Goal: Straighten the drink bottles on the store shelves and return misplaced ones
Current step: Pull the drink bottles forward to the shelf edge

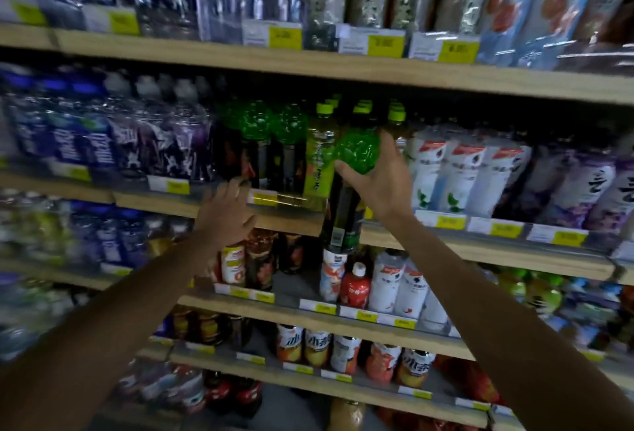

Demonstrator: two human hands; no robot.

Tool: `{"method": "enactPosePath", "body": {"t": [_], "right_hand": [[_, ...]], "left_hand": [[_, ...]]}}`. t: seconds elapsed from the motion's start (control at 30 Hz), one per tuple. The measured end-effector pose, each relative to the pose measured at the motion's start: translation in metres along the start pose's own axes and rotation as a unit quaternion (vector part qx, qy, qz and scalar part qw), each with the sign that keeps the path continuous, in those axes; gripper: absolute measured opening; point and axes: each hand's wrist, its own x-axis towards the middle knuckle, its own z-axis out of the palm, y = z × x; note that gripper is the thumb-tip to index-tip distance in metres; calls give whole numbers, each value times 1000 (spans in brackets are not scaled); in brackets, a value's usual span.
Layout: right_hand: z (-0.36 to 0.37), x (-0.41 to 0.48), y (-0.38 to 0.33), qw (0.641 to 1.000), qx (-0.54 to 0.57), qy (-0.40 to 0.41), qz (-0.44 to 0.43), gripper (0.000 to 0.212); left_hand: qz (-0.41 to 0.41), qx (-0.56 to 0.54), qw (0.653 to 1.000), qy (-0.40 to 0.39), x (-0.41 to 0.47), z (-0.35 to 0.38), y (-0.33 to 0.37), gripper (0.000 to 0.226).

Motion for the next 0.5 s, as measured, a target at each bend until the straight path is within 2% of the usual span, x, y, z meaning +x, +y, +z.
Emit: {"method": "enactPosePath", "body": {"t": [0.1,0.23,0.37,0.5], "right_hand": [[34,7,-35,1000,29,2,-3,90],[77,17,-79,998,55,3,-19,91],[116,27,-113,995,92,22,-36,88],[148,40,-133,989,138,45,-24,90]], "left_hand": [[-30,18,999,-22,2,10,-56,73],[-14,4,999,-48,7,23,-109,70],[18,12,999,-44,9,38,-126,74],[36,-28,999,-19,15,48,-135,78]]}}
